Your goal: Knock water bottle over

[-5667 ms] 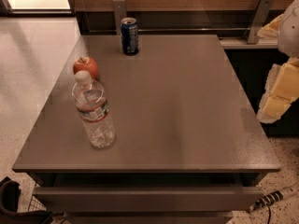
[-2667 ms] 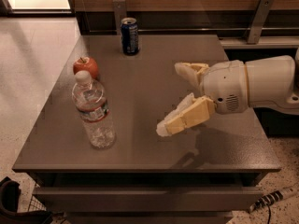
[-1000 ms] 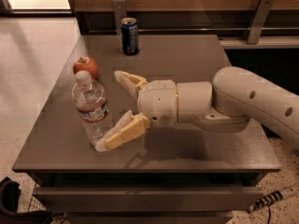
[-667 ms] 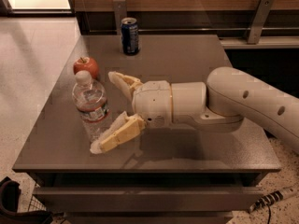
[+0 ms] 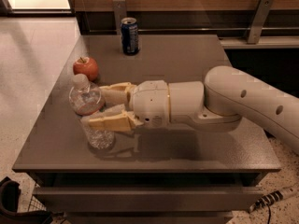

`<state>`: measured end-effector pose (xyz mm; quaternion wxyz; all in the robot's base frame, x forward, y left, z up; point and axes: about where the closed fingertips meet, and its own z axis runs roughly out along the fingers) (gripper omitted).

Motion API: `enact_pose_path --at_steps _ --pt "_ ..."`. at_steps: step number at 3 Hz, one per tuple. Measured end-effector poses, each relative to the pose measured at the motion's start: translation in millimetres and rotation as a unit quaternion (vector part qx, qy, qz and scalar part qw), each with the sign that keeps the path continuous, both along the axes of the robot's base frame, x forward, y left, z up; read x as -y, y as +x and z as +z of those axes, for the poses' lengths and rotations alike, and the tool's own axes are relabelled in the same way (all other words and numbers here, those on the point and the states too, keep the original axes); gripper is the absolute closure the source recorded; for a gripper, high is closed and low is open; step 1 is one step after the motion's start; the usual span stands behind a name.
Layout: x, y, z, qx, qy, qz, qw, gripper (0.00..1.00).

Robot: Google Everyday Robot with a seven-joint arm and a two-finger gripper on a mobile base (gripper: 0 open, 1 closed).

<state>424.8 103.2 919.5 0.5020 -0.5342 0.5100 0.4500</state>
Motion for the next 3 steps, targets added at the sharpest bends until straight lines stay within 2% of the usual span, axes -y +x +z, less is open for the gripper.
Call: enact_pose_path --at_steps 1,2,3 --pt "-2.5 -1.7 1.2 0.001 -0.001 0.002 1.0000 0.80" --pt "-4.1 -2.9 2.0 0.002 -0.001 0.004 1.0000 1.00" --pt "-4.5 -3.1 2.2 0.003 -0.001 0.005 1.0000 1.00"
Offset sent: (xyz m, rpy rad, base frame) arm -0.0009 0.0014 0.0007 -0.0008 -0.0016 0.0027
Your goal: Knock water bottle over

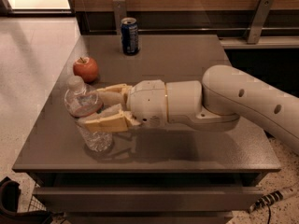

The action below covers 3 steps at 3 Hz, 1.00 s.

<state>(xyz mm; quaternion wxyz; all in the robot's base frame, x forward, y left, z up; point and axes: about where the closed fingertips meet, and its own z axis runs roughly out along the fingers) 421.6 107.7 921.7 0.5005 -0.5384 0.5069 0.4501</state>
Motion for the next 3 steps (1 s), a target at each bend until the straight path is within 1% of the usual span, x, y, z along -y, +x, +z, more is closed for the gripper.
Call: enact_pose_path --at_steps 1,2,3 --pt "7 3 8 0.001 -0.038 -0.009 0.9992 1.00" --pt "20 10 28 0.015 -0.150 -0.032 0.9881 1.00" --pt "27 14 32 0.018 -0.225 -0.041 0.9733 1.00"
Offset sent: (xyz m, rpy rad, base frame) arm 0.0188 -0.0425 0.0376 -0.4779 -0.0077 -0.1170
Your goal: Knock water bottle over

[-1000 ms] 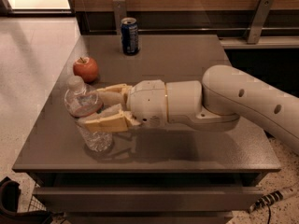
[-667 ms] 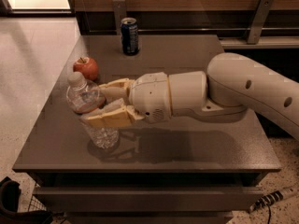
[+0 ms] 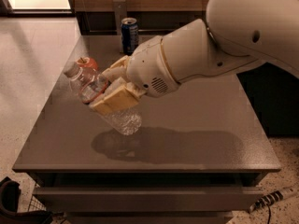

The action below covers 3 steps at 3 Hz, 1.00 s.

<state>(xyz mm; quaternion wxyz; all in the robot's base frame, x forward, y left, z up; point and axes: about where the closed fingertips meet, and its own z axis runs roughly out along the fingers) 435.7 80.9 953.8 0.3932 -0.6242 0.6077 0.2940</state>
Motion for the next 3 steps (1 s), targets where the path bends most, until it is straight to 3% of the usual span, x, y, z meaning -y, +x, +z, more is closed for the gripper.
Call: enact_pose_path --at_steps 1,2,3 --pt "2 3 1 0.004 -0.059 -0.010 0.9982 1.00" --pt "0 9 -8 0.011 -0.128 -0.030 0.9913 1.00" --pt "-1 15 -20 0.014 -0.180 -0.056 0.9819 1.00"
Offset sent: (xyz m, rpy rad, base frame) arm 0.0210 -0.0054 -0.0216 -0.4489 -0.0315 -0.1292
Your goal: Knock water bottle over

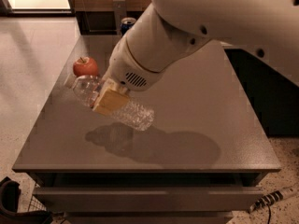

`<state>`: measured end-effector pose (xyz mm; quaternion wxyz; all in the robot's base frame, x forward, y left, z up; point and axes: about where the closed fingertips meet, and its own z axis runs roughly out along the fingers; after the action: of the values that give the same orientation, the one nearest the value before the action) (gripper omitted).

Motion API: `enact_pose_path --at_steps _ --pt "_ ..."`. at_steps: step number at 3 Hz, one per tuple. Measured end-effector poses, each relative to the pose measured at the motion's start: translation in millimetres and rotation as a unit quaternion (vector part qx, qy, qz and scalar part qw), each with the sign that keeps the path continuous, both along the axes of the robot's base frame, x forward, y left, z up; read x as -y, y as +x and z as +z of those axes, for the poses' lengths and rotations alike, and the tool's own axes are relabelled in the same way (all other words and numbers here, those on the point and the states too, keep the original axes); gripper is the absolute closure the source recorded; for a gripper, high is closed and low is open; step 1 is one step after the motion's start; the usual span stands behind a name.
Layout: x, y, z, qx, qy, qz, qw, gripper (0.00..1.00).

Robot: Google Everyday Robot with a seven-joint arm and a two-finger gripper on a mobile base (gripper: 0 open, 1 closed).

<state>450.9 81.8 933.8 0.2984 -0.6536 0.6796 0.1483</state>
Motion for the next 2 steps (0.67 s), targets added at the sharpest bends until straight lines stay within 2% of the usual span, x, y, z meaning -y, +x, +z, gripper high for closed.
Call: enact_pose_path --at_steps 1,2 --pt "-2 6 -19 -0.004 -0.040 -0.027 0.9988 1.00" --pt "-11 9 -41 -0.017 -0.059 -0.023 0.9979 1.00"
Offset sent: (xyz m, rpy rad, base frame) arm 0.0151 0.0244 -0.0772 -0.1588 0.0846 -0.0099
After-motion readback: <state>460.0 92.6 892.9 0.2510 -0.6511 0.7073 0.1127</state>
